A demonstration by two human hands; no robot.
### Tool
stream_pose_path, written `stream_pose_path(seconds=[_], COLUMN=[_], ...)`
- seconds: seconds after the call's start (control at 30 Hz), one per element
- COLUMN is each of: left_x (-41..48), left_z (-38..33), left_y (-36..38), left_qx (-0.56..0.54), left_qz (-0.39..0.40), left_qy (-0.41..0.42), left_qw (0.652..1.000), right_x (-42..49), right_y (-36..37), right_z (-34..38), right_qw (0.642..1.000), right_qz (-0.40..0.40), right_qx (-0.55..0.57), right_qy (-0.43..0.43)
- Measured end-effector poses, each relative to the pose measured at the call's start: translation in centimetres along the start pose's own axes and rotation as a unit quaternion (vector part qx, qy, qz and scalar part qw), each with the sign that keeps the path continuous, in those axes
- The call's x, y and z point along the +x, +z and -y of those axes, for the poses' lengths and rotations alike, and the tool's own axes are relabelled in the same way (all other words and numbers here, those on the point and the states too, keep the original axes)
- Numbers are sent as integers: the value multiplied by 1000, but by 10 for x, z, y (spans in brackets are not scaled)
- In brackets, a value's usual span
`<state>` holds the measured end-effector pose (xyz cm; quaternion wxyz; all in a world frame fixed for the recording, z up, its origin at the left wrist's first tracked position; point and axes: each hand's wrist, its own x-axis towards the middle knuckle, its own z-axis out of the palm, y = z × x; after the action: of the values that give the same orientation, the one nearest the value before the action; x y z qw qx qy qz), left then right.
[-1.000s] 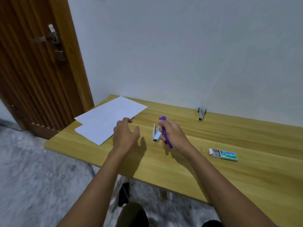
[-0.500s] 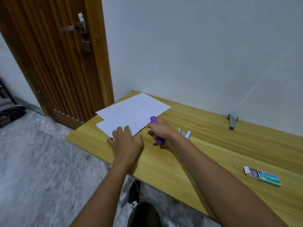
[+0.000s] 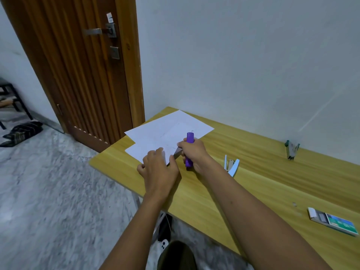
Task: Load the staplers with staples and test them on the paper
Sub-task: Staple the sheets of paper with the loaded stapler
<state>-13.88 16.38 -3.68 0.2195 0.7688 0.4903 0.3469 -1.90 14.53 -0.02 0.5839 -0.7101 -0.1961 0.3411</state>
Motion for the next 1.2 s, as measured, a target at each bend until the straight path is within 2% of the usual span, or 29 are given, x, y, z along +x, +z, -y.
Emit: stream_pose_path(seconds=[0.1,0.2,0.33,0.4,0.47,0.5,0.57,0.7,0.83,1.1,1.2], left_x=[3,5,4,7,10,11,11,3,-11,-16,-20], left_z=[-2,-2,-25,-40,-50,-53,-56,-63,-67,-64,-65], left_y=[-6,-15,-35,-48,-58,-60,-64,-68,-66,-70,-70], left_qx=[-123,-250,-393,-465,-530,-548,-553,-575,-570,-549,-538], left_qz=[-56,-83,13,89,159,176,176,148,179,193,222], left_qy=[-27,-58,-166,-235,-255,-251,-237,-203,-180,-183,-175], left_qw=[991,963,904,849,793,778,779,779,782,792,794], right_x=[-8,-24,-48,-61,-71,-76,-84,-93,-103,-100,-101], right_y=[-5,-14,-29,-35,-41,-43,-48,-56,-61,-82,-85], right_z=[0,2,3,3,7,9,12,12,5,4,2], right_qw=[998,995,991,988,983,981,979,983,990,980,984], right_qz=[5,14,48,69,86,90,80,-6,22,-22,-15], right_qx=[53,75,60,47,30,24,20,57,96,151,123], right_qy=[-31,-61,-109,-132,-157,-169,-187,-172,-105,-129,-125])
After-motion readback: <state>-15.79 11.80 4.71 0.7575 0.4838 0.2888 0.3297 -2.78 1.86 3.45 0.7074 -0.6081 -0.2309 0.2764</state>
